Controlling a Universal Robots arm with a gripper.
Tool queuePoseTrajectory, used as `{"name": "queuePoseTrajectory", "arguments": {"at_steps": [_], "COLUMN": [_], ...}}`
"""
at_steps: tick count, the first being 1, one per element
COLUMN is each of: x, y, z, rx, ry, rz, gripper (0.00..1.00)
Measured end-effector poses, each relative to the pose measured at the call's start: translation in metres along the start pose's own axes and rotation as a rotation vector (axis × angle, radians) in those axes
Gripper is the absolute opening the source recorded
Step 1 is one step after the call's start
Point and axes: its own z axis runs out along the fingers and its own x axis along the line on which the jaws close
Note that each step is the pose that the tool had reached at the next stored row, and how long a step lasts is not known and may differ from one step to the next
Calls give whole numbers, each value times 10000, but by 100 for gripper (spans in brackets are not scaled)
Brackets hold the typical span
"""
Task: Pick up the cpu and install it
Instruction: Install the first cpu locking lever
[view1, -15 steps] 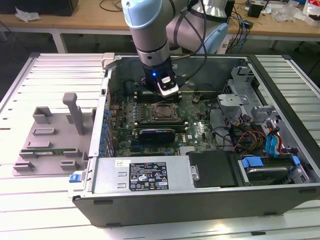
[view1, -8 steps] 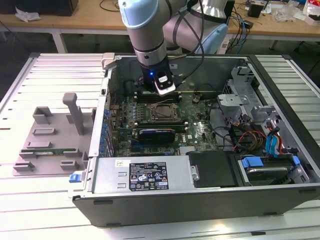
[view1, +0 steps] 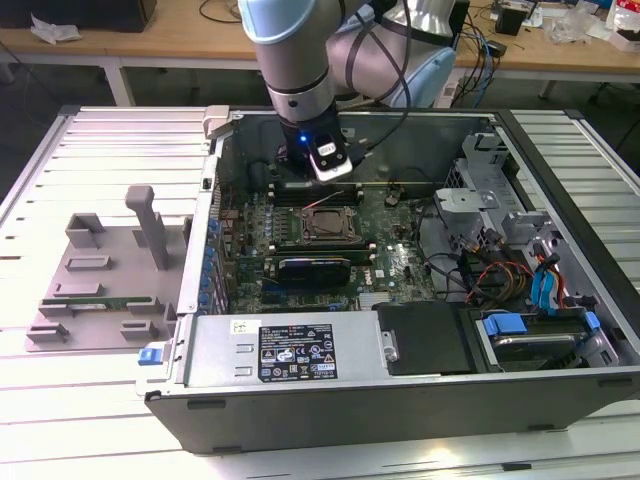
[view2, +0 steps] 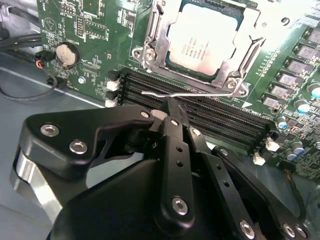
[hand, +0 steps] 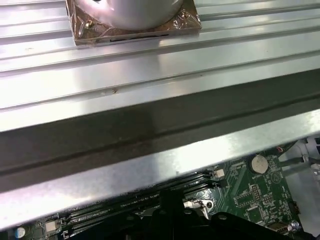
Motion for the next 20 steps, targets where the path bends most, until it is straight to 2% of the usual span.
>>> {"name": "queuePoseTrajectory", "arguments": {"at_steps": [4, 7, 9, 11, 13, 15, 18, 20], "x": [26, 43, 51, 51, 57, 61, 66, 70], "y": [-20, -37, -46, -46, -53, -50, -46, -50], "z": [-1, 28, 61, 67, 93, 103, 119, 136], "rx": [-22, -15, 36, 38, 127, 150, 105, 58], "ry": [-82, -114, -168, -175, -246, -272, -426, -579], "rz": [-6, 38, 278, 294, 572, 663, 663, 638], "gripper": [11, 11, 11, 11, 11, 11, 11, 11]}}
